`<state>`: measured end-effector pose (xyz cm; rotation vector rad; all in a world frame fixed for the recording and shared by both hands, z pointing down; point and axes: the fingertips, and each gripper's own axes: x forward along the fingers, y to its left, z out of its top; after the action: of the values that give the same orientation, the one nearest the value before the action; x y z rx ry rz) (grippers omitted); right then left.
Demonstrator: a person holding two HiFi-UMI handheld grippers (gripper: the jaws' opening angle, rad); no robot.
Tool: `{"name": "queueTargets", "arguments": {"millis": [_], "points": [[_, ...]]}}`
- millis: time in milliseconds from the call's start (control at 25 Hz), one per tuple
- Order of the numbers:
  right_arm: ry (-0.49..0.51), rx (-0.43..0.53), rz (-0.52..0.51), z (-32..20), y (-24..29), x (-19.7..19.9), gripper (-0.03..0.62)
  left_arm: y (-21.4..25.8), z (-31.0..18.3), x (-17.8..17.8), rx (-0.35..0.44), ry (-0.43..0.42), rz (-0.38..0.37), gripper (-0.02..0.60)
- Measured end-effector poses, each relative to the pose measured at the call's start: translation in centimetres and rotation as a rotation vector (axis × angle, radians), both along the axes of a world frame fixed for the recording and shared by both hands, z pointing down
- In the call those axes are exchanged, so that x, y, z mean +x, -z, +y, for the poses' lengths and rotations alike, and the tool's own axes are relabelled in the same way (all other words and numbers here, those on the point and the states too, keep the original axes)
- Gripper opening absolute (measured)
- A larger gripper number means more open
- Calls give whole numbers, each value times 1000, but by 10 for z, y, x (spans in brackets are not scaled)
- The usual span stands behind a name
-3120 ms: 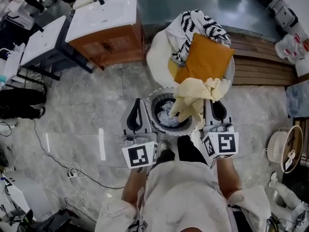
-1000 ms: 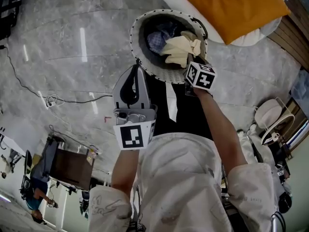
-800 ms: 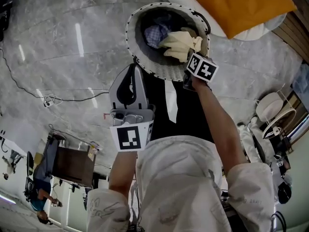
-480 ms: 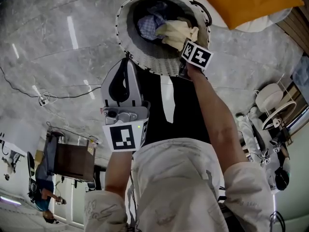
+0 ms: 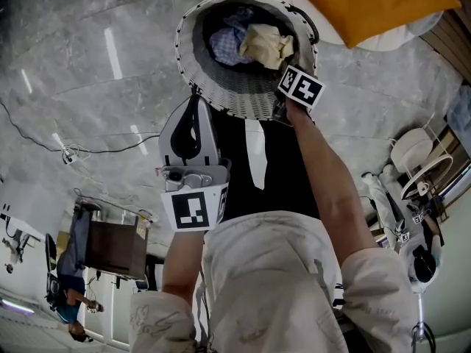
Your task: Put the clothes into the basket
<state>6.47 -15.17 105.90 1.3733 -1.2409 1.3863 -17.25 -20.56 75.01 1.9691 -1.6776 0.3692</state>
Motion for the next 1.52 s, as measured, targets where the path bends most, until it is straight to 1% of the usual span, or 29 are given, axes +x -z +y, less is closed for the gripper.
{"name": "queueTargets", "arguments": {"millis": [200, 360, 520, 840, 1000, 1240, 1360, 1520], "points": [[14, 16, -37, 2, 13, -1, 141, 8, -2, 9, 11, -5, -5, 3], [33, 39, -72, 5, 36, 1, 140, 23, -1, 20, 26, -8, 2, 3], [68, 89, -115, 4, 74, 1, 137, 50, -3, 31, 60, -9, -8, 3], [181, 200, -205, 6, 155, 11, 137, 114, -2, 58, 137, -4, -19, 3], [209, 256, -228, 13, 202, 25, 137, 143, 11, 76, 144, -1, -23, 3], [191, 392, -265, -6, 266, 43, 137, 173, 16, 96, 146, 0, -35, 3], [192, 469, -277, -15, 300, 50, 138, 193, 19, 102, 178, -5, -49, 3], [204, 596, -282, -33, 349, 62, 141, 221, 21, 107, 240, -5, -75, 3]]}}
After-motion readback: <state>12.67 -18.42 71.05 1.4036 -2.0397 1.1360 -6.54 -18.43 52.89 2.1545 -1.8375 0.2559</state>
